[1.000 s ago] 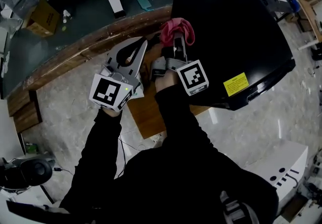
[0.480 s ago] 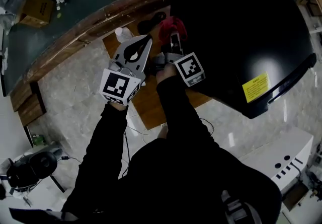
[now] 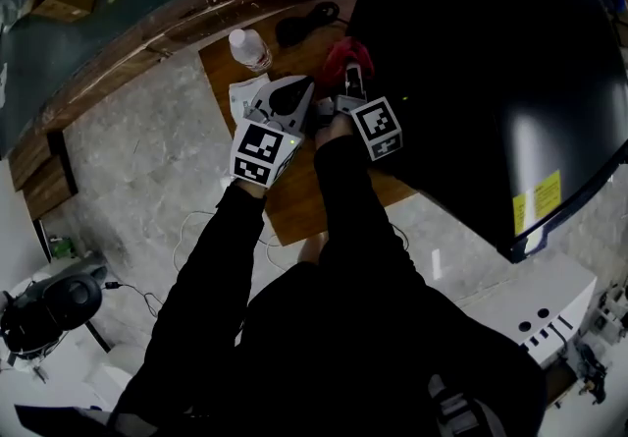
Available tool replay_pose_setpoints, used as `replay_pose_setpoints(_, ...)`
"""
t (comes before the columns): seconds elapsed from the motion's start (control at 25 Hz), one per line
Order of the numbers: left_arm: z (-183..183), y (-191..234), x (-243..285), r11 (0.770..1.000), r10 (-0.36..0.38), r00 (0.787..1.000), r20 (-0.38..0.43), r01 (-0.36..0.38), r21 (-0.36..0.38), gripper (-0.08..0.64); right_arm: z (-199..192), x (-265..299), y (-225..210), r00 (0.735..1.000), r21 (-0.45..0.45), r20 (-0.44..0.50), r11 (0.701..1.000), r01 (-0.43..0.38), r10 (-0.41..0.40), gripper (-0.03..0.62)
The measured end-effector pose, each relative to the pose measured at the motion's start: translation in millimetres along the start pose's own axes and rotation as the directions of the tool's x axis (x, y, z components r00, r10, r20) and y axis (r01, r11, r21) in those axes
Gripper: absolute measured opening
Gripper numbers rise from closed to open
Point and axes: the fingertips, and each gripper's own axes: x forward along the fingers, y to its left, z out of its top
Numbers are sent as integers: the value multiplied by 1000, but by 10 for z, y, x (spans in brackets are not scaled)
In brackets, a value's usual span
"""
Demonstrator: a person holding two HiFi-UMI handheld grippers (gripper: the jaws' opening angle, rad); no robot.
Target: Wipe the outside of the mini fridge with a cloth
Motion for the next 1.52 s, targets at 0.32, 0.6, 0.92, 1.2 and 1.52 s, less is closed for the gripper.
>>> replay_pose_setpoints(0.32, -248, 11, -101, 999, 12, 1000, -26, -13, -34, 3, -235, 13, -846, 981, 179, 1, 965, 192, -195, 80)
replay_pose_setpoints(0.6, -44, -64, -431, 999, 25, 998, 51, -23, -38, 3, -321, -72, -925, 983, 140, -38, 973, 182, -179, 78)
replay_pose_setpoints(0.92, 1056, -361, -1255, 999, -9, 971, 237, -2, 44, 3, -197, -1068, 1239, 955, -106, -138, 955, -276, 261, 81)
replay_pose_setpoints(1.2, 2218, -997, -1842, 992, -95, 915, 392, 52, 118, 3, 435, -2014, 2581, 909, -172, -17, 894, -413, 417, 81)
replay_pose_setpoints(1.52, 2687, -1612, -2008, 973, -206, 872, 445, 133, 189, 3, 1067, -2532, 2576, 930, -34, 162, 944, -328, 329, 81)
